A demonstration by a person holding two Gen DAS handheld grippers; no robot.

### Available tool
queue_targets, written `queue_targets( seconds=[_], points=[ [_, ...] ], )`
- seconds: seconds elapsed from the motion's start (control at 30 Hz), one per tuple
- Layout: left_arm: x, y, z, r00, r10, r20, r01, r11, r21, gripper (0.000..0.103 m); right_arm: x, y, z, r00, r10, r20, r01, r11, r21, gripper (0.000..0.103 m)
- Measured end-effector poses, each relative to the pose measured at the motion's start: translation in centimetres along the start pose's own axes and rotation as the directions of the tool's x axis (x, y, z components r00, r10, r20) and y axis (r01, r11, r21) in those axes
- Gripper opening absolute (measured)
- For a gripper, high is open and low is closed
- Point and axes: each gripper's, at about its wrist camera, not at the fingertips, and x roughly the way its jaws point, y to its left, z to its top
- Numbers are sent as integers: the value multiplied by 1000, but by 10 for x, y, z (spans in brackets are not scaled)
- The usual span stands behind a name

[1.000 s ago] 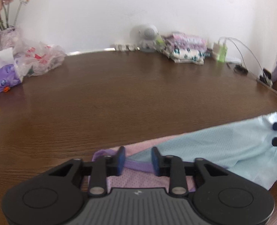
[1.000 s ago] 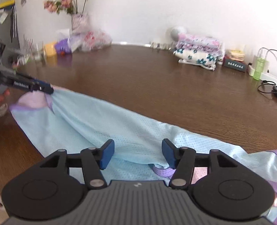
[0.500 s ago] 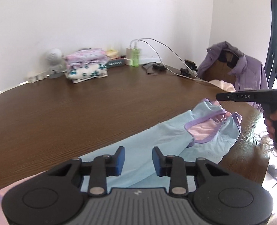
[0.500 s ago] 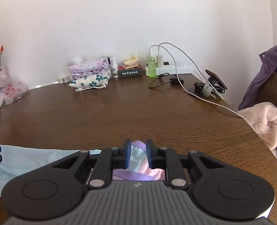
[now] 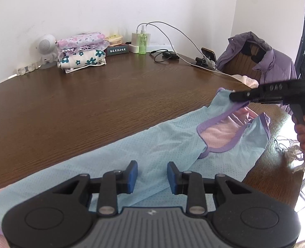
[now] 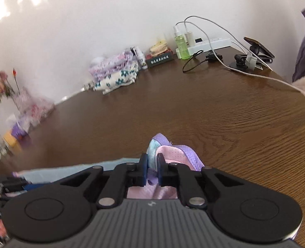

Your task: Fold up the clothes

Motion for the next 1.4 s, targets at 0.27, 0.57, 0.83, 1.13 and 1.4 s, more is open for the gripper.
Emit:
queue_targets(
  seconds=[0.27,0.57,0.83,1.13,1.4],
  points=[
    [-2,4,-2,1000,-13,16,13,999,-33,31,-2,-41,-7,999,-32,-12,34,981,193,13],
    [-19,-17,31,994,-44,99,39,998,48,41,-67,-35,-27,985,-137,105,125,985,117,79],
    [56,-81,79,988,-151,34,145,980,139,38,-67,-36,-63,991,-107,83,86,971,224,78],
    [109,-96,78,984,-178,-30,180,974,137,24,-28,-25,-60,978,-133,158,75,941,330,70],
    [108,-95,74,983,-185,-8,184,974,133,25,-13,-25,-59,967,-191,168,117,920,375,29]
  ],
)
